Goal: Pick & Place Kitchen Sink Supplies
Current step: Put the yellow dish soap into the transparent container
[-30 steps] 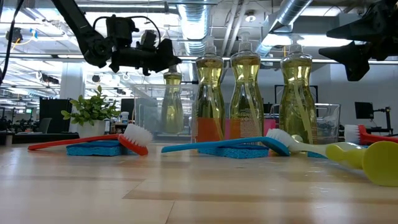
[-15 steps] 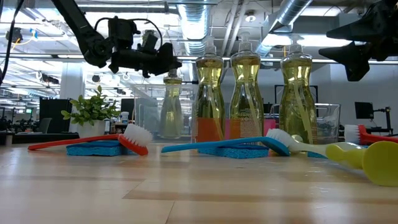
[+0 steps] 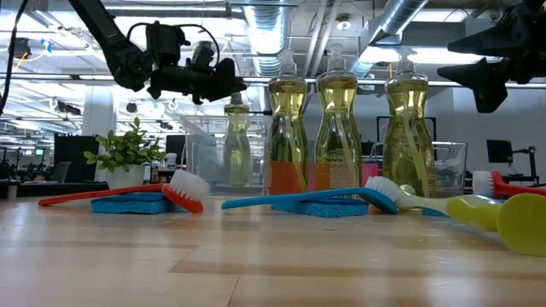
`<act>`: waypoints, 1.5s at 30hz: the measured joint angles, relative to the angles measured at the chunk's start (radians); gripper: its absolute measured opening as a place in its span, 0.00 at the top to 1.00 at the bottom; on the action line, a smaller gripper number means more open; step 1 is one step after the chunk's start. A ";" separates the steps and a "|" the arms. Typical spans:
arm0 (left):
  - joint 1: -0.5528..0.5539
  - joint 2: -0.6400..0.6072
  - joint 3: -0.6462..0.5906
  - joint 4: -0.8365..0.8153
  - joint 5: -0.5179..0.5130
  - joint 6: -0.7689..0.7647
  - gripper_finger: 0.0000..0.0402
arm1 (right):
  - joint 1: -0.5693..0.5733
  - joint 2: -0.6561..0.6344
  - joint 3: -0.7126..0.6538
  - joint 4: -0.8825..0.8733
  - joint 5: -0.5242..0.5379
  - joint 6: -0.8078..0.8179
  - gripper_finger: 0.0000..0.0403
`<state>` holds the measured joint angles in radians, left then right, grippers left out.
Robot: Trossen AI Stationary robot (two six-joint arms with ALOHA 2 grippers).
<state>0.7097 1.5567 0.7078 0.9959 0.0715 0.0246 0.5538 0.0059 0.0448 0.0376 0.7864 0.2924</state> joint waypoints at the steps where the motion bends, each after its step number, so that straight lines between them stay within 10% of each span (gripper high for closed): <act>1: 0.000 -0.006 0.000 -0.008 0.000 0.000 0.61 | 0.000 0.000 0.000 0.000 0.000 0.000 0.48; 45: -0.010 -0.170 0.000 -0.266 -0.076 0.177 0.38 | 0.000 0.000 0.000 -0.003 0.000 -0.003 0.48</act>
<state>0.6994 1.3867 0.7078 0.7296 -0.0044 0.2017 0.5541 0.0059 0.0448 0.0341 0.7860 0.2893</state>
